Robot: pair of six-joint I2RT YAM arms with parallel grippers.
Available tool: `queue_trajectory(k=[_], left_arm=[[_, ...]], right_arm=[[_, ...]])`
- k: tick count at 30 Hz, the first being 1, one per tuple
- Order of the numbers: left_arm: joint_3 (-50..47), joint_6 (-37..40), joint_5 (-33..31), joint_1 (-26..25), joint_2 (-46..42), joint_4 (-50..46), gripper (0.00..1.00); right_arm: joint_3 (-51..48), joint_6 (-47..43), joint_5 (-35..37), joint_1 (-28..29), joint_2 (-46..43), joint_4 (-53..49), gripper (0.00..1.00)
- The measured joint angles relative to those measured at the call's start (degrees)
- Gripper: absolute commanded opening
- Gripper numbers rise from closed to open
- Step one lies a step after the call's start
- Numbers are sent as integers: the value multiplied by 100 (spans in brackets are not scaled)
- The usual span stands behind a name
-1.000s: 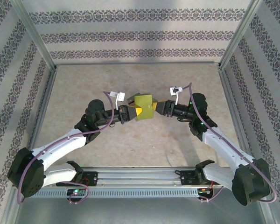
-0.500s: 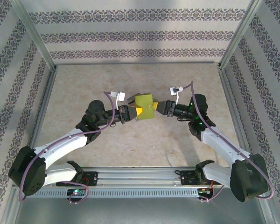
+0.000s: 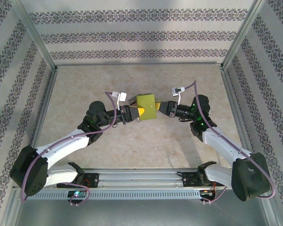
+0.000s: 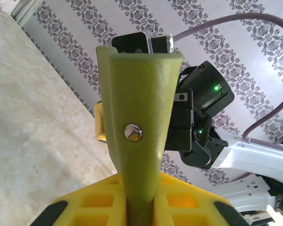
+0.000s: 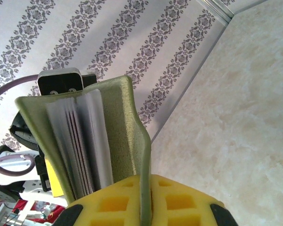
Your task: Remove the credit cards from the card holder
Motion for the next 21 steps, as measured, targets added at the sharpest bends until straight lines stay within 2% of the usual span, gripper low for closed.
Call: queue_trajectory(k=[3,13,21], left_arm=[[-70,-17,-133,0,70,4,49],[-807,-63,-599,0,234,11,67],[-1294,-81,-925,0,610,101,70]], right_arm=[[0,-42,-66,52,-11,-118,0],[-308,-308,131,280,61,-669,0],[-579,-570,492,470,767,-887,0]])
